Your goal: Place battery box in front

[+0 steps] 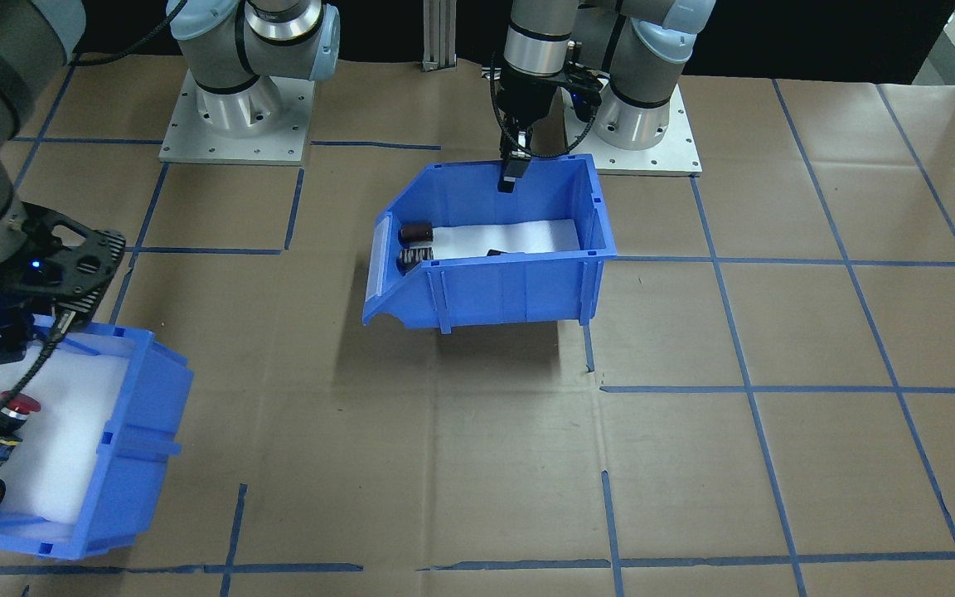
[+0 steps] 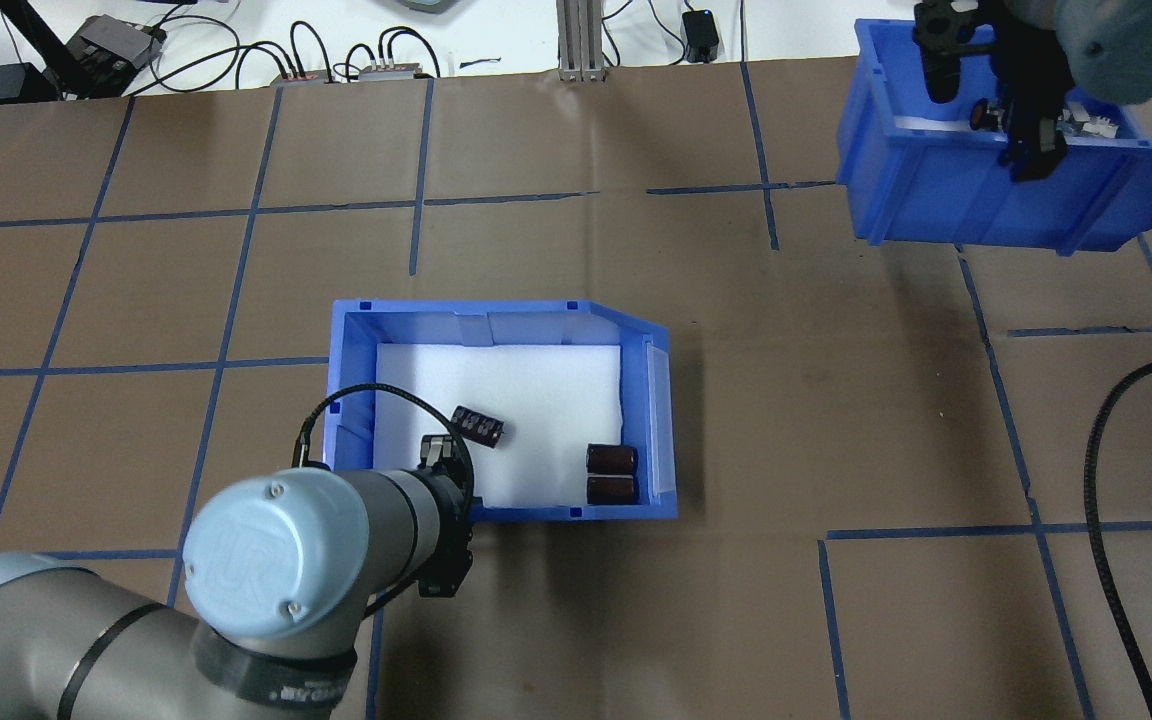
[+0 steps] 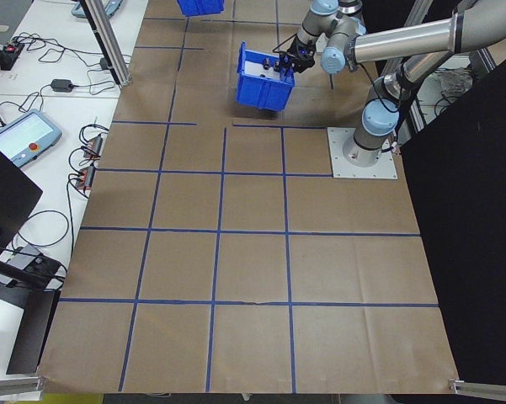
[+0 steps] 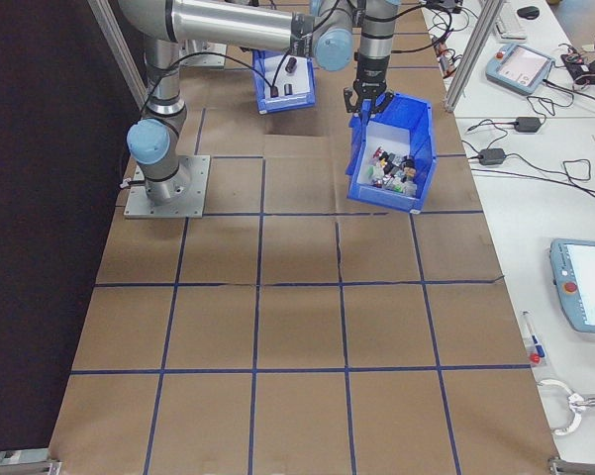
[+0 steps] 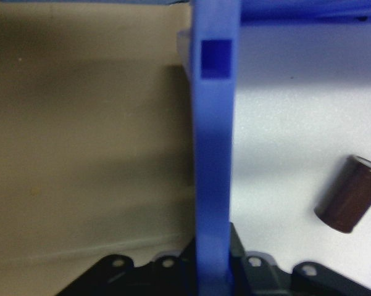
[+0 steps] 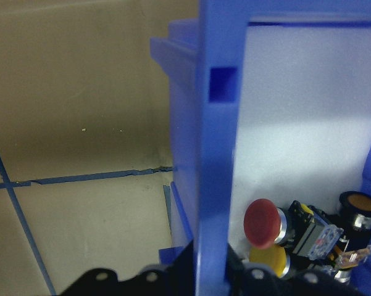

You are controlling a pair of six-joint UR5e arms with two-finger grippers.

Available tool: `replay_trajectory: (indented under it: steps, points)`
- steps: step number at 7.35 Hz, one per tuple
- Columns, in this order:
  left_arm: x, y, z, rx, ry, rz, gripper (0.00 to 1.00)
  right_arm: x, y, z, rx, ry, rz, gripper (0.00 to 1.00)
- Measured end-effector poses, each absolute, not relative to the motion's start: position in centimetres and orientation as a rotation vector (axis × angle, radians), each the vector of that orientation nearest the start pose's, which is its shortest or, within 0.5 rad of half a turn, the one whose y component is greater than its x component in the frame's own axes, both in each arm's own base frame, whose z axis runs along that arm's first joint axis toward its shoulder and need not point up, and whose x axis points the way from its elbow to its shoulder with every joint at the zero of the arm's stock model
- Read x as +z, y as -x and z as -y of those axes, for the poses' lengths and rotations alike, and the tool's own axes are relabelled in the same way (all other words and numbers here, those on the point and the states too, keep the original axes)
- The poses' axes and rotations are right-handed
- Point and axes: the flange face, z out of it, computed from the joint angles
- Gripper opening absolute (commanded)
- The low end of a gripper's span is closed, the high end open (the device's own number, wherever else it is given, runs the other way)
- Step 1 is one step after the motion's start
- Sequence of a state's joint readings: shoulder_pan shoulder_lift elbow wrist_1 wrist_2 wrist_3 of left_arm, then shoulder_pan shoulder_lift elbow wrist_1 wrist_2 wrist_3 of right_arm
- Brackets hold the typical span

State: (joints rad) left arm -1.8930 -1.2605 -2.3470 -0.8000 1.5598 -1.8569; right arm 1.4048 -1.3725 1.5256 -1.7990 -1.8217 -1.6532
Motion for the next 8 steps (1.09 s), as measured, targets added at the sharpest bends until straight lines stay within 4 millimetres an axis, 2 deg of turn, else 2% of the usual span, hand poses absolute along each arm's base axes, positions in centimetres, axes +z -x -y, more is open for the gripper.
replay_trajectory:
  steps: [1, 3, 5, 6, 8]
  points:
    - [33.6, 22.8, 31.2, -0.211, 2.363, -2.465, 0.0, 42.0, 0.2, 57.3, 0.211, 2.285, -2.451, 0.0]
    - [34.6, 22.2, 37.8, -0.176, 2.365, -2.451, 0.0, 39.8, 0.6, 53.5, 0.161, 2.413, -2.365, 0.0]
    - [34.5, 23.6, 44.3, -0.1, 2.372, -2.469, 0.0, 38.6, 0.3, 51.0, 0.156, 2.509, -2.295, 0.0]
    - [33.9, 24.9, 46.8, -0.04, 2.369, -2.489, 0.0, 38.4, 0.2, 50.6, 0.162, 2.525, -2.283, 0.0]
    - [31.9, 27.3, 50.5, 0.09, 2.36, -2.516, 0.0, 38.3, 0.2, 50.3, 0.169, 2.531, -2.28, 0.0]
